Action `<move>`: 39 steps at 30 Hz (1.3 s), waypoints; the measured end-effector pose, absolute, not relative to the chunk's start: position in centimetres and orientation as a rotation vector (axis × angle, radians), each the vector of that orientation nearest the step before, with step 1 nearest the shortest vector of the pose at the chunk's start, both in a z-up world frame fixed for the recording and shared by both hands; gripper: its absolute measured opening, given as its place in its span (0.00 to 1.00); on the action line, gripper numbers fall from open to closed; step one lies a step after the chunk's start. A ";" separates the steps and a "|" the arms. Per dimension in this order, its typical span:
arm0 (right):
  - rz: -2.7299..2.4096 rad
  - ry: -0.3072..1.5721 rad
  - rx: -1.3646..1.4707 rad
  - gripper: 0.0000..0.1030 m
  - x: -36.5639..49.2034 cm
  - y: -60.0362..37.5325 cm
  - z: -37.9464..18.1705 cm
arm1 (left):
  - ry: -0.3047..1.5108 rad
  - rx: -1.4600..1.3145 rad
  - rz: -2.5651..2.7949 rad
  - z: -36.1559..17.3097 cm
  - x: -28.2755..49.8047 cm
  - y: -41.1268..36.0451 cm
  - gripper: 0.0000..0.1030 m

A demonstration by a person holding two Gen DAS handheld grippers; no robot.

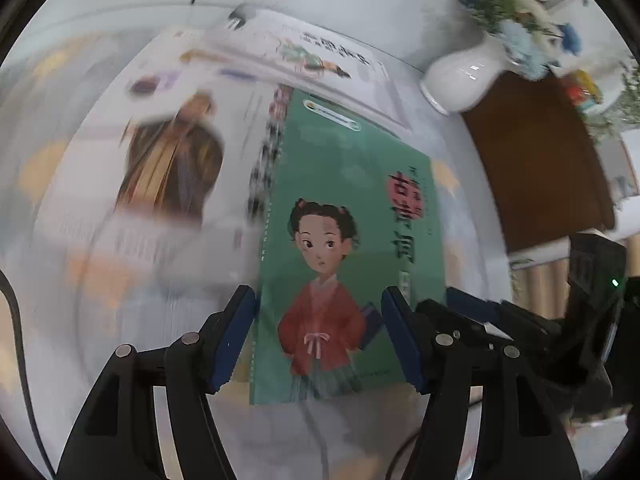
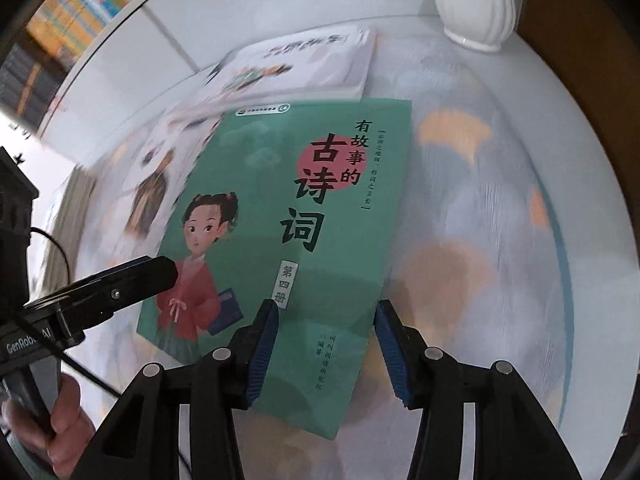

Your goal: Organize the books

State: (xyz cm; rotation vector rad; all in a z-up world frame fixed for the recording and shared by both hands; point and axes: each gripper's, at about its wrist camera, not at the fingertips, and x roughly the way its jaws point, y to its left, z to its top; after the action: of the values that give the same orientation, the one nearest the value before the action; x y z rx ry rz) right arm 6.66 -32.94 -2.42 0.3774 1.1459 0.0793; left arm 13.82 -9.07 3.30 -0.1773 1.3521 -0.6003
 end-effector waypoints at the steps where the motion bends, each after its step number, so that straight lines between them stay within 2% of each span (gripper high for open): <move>1: 0.096 1.144 0.377 0.48 5.5 -32.4 -2.4 | 1.363 -0.193 -0.600 3.4 12.1 -7.9 0.60; 8: 0.326 1.199 0.352 0.49 -3.0 -26.1 -3.7 | 1.445 -0.321 -0.494 2.0 0.4 1.5 0.58; 10: 0.369 1.233 0.374 0.48 -4.4 -25.0 -5.1 | 1.446 -0.390 -0.468 1.3 -1.2 3.5 0.38; 12: 0.367 1.220 0.368 0.45 -5.7 -24.5 -5.0 | 1.442 -0.458 -0.438 1.1 -2.0 5.0 0.30; 13: 0.363 1.220 0.361 0.39 -6.0 -24.4 -4.9 | 1.436 -0.484 -0.426 1.0 -2.3 5.4 0.30; 15: 0.332 1.205 0.328 0.37 -7.1 -24.5 -4.6 | 1.433 -0.496 -0.433 0.6 -2.6 5.2 0.30; 17: 0.271 1.193 0.281 0.25 -7.4 -24.3 -4.9 | 1.421 -0.474 -0.442 0.7 -3.1 4.6 0.30; 22: 0.289 1.177 0.371 0.25 -9.2 -24.8 -6.0 | 1.402 -0.540 -0.456 0.8 -2.9 4.5 0.32; 26: 0.331 1.182 0.501 0.25 -9.4 -26.8 -6.4 | 1.353 -0.949 -0.701 1.7 -3.6 5.7 0.33; 27: 0.347 1.183 0.549 0.25 -9.4 -27.3 -6.7 | 1.344 -0.951 -0.708 1.9 -3.7 5.3 0.37; 29: 0.377 1.188 0.661 0.25 -9.5 -28.4 -7.5 | 1.357 -0.870 -0.640 1.6 -3.6 4.2 0.37; 32: 0.396 1.188 0.747 0.25 -9.7 -29.5 -8.1 | 1.395 -0.679 -0.480 0.6 -3.7 2.5 0.28; 33: 0.398 1.188 0.760 0.25 -9.7 -29.6 -8.2 | 1.396 -0.615 -0.457 0.6 -3.6 2.1 0.20; 34: 0.398 1.189 0.770 0.25 -9.7 -29.7 -8.2 | 1.404 -0.545 -0.439 0.6 -3.7 1.3 0.17; 36: 0.399 1.205 0.792 0.25 -9.7 -30.0 -8.3 | 1.417 -0.582 -0.470 0.4 -3.6 0.7 0.17; 39: 0.390 1.220 0.836 0.25 -10.0 -31.0 -8.2 | 1.429 -0.776 -0.535 0.3 -3.0 0.9 0.16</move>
State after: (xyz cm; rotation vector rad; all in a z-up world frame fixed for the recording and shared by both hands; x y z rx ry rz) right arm -10.02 -31.01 -8.16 0.8364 1.2195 0.3900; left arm -3.01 0.95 0.33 -0.7757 1.4287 -0.5352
